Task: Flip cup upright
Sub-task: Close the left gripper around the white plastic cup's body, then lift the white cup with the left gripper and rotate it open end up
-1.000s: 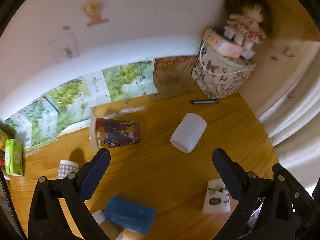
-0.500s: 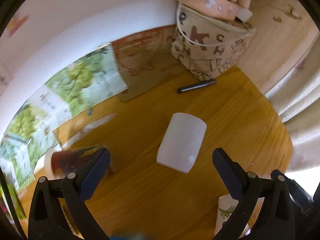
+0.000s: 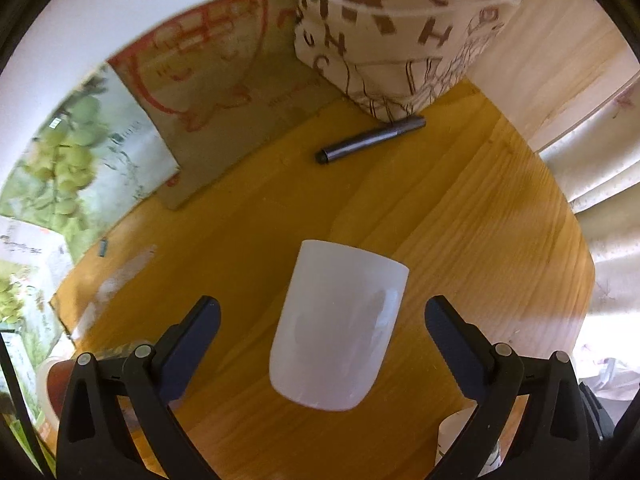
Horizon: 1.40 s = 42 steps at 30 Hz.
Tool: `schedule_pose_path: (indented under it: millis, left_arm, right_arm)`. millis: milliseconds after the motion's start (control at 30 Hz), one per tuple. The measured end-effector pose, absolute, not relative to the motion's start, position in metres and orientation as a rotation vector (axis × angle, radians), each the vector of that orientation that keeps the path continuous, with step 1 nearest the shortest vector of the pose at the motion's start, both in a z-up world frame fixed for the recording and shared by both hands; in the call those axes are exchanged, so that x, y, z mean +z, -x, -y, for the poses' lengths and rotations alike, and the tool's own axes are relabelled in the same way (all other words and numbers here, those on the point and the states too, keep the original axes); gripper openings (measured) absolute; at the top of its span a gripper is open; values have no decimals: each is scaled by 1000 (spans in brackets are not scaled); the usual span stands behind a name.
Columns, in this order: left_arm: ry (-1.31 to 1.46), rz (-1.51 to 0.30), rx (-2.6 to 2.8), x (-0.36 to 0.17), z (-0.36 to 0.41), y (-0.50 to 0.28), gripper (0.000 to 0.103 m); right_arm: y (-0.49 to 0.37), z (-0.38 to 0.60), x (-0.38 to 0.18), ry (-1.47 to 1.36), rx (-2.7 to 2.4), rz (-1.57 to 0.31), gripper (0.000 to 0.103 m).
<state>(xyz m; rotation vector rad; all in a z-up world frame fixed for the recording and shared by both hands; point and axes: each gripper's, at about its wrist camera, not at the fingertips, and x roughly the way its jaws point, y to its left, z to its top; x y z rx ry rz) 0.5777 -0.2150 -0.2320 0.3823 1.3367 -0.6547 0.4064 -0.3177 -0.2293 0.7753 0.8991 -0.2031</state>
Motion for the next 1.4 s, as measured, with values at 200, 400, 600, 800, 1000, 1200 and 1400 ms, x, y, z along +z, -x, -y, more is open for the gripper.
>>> schedule_pose_path:
  millis: [200, 400, 600, 800, 1000, 1200, 1400]
  left_arm:
    - [-408, -1401, -671, -251, 222, -581, 95]
    - [-394, -1449, -681, -261, 221, -585, 87]
    - [-404, -1478, -693, -262, 223, -580, 74]
    - [-424, -1465, -681, -261, 228, -573, 73]
    - [-418, -1467, -644, -254, 226, -563, 72]
    - [-405, -1485, -634, -244, 219, -546, 71]
    - [-368, -1485, -640, -223, 200, -525, 71]
  right_arm:
    - [-411, 318, -238, -769, -200, -918, 103]
    - [-417, 316, -245, -759, -194, -932, 103]
    - [-421, 313, -248, -751, -179, -937, 103]
    - [-420, 308, -244, -729, -160, -929, 103]
    - [-411, 306, -238, -720, -155, -923, 103]
    - [-400, 299, -228, -714, -143, -924, 103]
    - [-386, 285, -210, -695, -109, -917, 103]
